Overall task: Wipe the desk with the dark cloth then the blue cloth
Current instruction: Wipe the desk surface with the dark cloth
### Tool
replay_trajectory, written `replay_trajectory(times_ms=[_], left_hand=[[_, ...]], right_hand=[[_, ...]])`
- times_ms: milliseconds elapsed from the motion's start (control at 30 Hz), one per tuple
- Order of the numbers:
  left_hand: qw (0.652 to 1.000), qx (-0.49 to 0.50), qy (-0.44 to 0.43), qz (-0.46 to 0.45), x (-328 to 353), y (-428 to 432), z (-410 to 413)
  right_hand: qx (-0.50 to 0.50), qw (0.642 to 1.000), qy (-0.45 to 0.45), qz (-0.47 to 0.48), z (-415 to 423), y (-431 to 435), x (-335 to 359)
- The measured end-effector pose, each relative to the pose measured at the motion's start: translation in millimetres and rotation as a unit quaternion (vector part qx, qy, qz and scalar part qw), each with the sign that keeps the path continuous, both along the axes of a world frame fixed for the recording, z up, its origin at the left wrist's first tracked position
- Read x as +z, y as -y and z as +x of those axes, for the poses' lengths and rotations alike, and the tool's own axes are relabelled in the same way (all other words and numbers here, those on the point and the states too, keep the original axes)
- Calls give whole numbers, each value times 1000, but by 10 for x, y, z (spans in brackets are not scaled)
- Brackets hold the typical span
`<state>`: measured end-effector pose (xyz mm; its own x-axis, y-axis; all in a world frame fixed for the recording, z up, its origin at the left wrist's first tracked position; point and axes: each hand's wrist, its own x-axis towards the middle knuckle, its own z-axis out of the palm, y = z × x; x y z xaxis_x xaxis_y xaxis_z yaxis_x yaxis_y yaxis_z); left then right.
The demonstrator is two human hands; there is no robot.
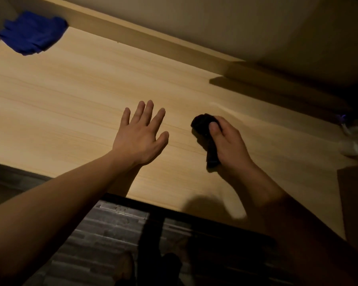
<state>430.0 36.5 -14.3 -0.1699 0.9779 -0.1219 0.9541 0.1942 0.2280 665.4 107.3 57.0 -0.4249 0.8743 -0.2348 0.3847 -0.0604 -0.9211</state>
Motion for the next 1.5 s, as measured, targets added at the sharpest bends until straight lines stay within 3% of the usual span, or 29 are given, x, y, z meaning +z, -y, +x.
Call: replay_trajectory(times_ms=[233, 467, 900, 1500], left_hand=[[1000, 12, -12, -7, 1, -17, 17], [999, 22, -29, -10, -32, -37, 29], [999, 23, -35, -22, -30, -37, 44], [1000, 6, -22, -19, 20, -22, 36]], right_hand=[[95, 946, 198, 238, 19, -1552, -338], [207, 866, 372, 264, -156, -1983, -515], [283, 816, 369, 345, 22, -1370, -644], [307, 828, 334, 329, 398, 522, -568]])
